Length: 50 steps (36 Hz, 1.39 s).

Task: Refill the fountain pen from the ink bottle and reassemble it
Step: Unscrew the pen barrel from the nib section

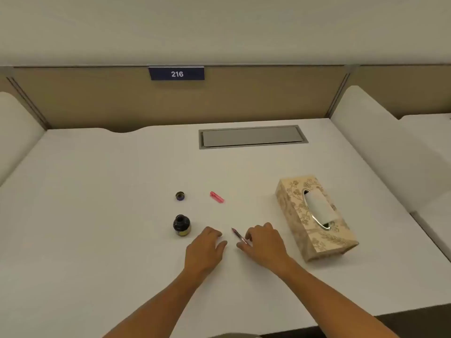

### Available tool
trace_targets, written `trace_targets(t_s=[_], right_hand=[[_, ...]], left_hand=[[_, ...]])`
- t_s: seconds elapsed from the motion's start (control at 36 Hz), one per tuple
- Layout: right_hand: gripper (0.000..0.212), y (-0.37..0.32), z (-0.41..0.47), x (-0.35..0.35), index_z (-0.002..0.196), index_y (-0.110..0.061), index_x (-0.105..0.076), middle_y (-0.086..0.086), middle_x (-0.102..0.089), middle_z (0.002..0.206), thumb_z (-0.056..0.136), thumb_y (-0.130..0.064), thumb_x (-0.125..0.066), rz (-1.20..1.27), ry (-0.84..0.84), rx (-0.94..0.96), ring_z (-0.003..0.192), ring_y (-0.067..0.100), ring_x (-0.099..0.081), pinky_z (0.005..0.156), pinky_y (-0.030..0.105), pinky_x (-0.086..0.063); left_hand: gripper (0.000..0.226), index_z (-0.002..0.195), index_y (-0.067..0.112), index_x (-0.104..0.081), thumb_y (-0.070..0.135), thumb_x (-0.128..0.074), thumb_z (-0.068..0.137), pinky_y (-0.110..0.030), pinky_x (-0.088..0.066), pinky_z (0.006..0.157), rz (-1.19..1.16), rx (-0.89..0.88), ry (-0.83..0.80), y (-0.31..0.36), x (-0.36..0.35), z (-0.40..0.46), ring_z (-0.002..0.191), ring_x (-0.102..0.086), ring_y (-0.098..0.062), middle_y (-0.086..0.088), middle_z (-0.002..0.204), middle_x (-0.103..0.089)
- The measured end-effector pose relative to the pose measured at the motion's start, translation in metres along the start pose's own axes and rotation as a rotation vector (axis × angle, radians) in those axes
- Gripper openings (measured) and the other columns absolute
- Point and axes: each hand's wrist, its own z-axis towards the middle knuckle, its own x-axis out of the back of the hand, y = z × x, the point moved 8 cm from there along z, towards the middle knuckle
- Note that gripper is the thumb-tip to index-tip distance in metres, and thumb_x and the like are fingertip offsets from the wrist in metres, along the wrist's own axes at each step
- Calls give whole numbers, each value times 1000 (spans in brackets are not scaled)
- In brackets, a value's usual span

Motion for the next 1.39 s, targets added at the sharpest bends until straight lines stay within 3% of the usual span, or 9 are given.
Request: trace_targets(t_s=[0.14, 0.33, 0.44, 0.61, 0.86, 1.03, 1.22, 1.31, 1.39], right_hand=[[40, -1, -10, -9, 104, -24, -70, -5, -68, 100, 91, -58, -53, 31, 13, -48, 104, 20, -52, 82, 34, -46], [30, 1, -20, -13, 102, -27, -75, -9, -73, 96, 93, -47, -55, 125, 81, -116, 101, 17, -53, 79, 30, -46], [27, 4, -25, -12, 101, -27, -75, -9, -74, 94, 91, -47, -61, 332, 104, -178, 94, 11, -59, 75, 25, -50], [22, -12, -32, 0, 99, -22, -75, -12, -73, 91, 89, -41, -69, 775, 74, -124, 84, 2, -66, 68, 8, -48], [20, -44, -44, 10, 98, -27, -77, -8, -77, 87, 98, -34, -59, 1156, -102, -79, 86, 8, -70, 78, 21, -56], [32, -55, -46, 6, 90, -9, -74, 3, -65, 80, 102, -29, -52, 1264, -237, -34, 76, 17, -58, 83, 37, -60], [38, -70, -54, 2, 116, -1, -65, 6, -52, 74, 106, -29, -42, 1525, -469, -64, 71, 22, -55, 87, 45, -55], [43, -76, -58, -1, 117, -3, -66, 4, -41, 66, 107, -33, -38, 1607, -548, -69, 58, 18, -44, 81, 44, -56], [41, -76, -58, -1, 102, -6, -66, -1, -28, 62, 106, -36, -39, 1601, -485, -104, 53, 14, -26, 65, 33, -48]], left_hand=[[30, 118, 28, -63, 46, -54, 95, -21, -45, 80, -176, 102, 12, -4, 1, -5, 101, -59, -6, 15, 114, -62], [13, 95, 27, -72, 37, -71, 86, -31, -57, 81, -648, 309, -11, -20, -6, -5, 87, -69, -10, 11, 95, -73], [22, 104, 21, -71, 33, -73, 86, -28, -57, 63, -889, 386, -55, -21, -7, -11, 82, -71, -15, 1, 98, -74], [29, 116, 18, -69, 33, -66, 92, -32, -59, 76, -1164, 372, -232, -2, -5, -19, 98, -72, -16, 4, 106, -76], [35, 115, 7, -69, 27, -63, 88, -37, -54, 76, -1485, 311, -217, 13, 21, -26, 91, -68, -23, -11, 113, -73], [31, 110, 4, -69, 18, -60, 84, -33, -58, 74, -1612, 249, -185, 14, 37, -21, 87, -70, -19, -14, 109, -74], [19, 97, 0, -68, 9, -57, 85, -31, -60, 72, -1678, 215, -164, 16, 43, -21, 92, -72, -19, -14, 92, -74], [16, 90, 3, -71, 10, -59, 83, -34, -60, 71, -1685, 208, -155, 16, 43, -21, 87, -71, -18, -13, 85, -72], [18, 81, 10, -77, 12, -60, 82, -32, -52, 66, -1672, 212, -139, 17, 44, -21, 77, -66, -18, -11, 82, -71]])
